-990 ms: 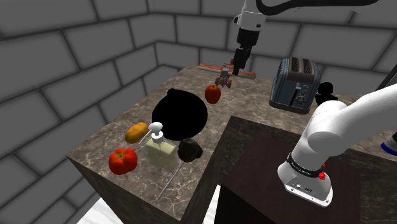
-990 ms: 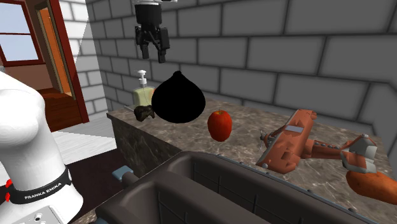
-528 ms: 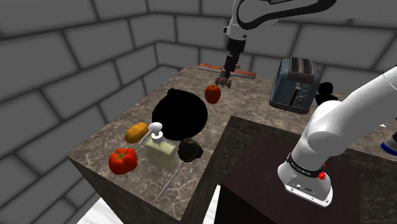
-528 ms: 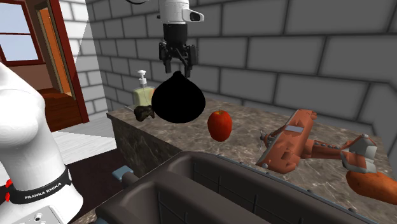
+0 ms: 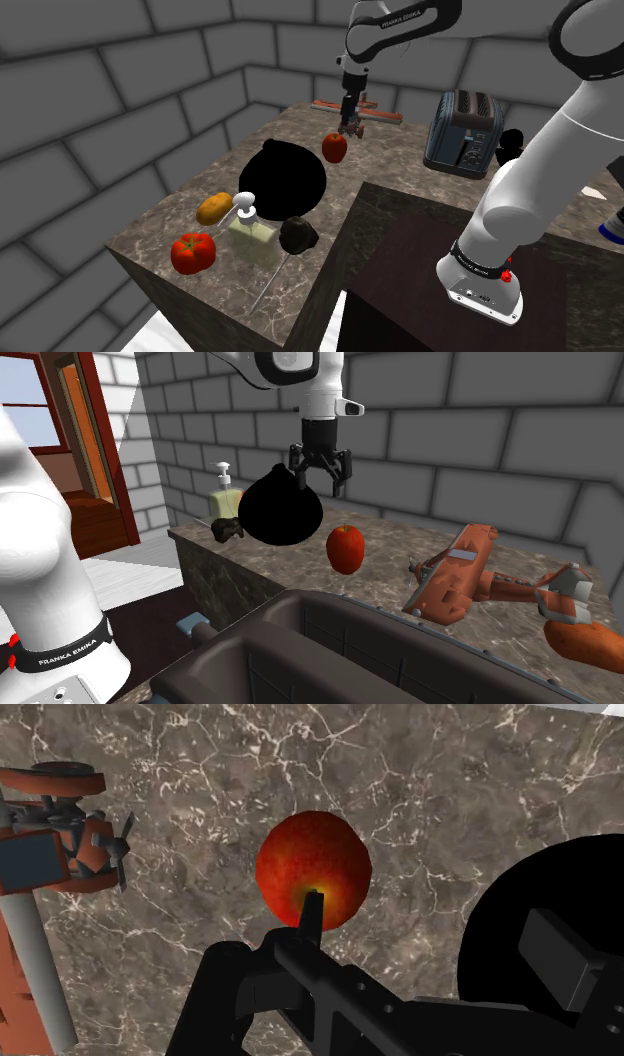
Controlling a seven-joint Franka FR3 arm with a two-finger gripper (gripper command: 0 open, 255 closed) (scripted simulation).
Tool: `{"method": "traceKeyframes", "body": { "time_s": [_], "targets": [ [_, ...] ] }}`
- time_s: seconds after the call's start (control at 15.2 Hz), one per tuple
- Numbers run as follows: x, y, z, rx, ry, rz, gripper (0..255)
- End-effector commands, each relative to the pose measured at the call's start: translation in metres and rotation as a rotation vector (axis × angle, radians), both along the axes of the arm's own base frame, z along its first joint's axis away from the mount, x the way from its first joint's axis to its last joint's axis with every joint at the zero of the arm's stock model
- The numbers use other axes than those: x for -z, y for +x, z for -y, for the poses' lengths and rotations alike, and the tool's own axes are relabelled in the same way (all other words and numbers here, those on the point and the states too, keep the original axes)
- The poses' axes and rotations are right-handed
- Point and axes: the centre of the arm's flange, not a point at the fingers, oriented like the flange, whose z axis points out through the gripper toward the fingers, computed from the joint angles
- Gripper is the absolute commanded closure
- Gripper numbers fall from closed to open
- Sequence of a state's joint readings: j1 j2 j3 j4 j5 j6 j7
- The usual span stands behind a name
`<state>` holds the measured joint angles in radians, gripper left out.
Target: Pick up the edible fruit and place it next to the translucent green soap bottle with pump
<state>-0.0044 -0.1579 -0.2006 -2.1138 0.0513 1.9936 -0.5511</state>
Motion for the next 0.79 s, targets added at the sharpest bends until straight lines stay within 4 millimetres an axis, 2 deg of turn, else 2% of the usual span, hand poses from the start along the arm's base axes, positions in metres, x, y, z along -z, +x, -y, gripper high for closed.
{"method": "traceKeyframes", "body": {
  "time_s": [0.0,0.26,0.73],
  "targets": [
    [0.014,0.022,0.011,-0.023,-0.006,0.001,0],
    [0.039,0.059,0.03,-0.063,-0.014,0.002,0],
    [0.076,0.061,0.028,-0.063,-0.014,0.002,0]
  ]
}}
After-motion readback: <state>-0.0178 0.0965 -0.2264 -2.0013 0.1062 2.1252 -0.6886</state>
